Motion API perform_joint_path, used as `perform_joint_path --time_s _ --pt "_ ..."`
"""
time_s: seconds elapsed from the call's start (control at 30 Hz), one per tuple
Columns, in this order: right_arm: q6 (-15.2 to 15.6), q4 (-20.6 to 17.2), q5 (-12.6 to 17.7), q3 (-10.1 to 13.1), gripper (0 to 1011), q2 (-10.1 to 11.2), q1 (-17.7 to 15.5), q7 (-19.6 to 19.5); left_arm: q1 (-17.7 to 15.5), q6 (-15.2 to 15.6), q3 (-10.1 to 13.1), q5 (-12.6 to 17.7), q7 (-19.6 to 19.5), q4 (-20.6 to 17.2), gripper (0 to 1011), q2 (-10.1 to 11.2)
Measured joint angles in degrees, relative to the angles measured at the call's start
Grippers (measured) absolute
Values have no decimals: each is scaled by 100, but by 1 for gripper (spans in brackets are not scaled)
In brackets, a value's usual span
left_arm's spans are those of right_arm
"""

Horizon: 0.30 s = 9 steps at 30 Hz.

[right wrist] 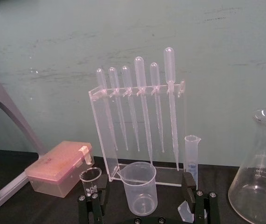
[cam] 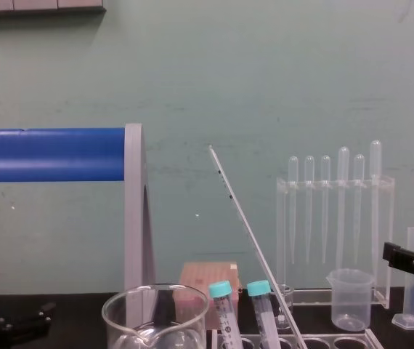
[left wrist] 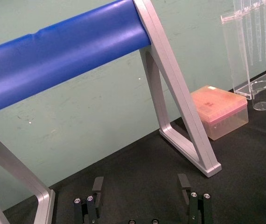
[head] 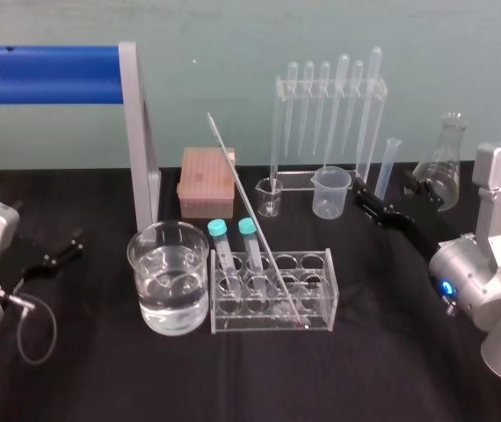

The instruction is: Hold the thermometer with one hand and immerse one end into the beaker, then reinsert it into the test tube rack.

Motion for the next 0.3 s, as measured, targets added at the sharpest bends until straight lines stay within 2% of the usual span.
perform_joint_path --time_s 0.3 --pt "-32 -6 29 -15 1003 5 35 78 0 0 0 0 0 0 1008 0"
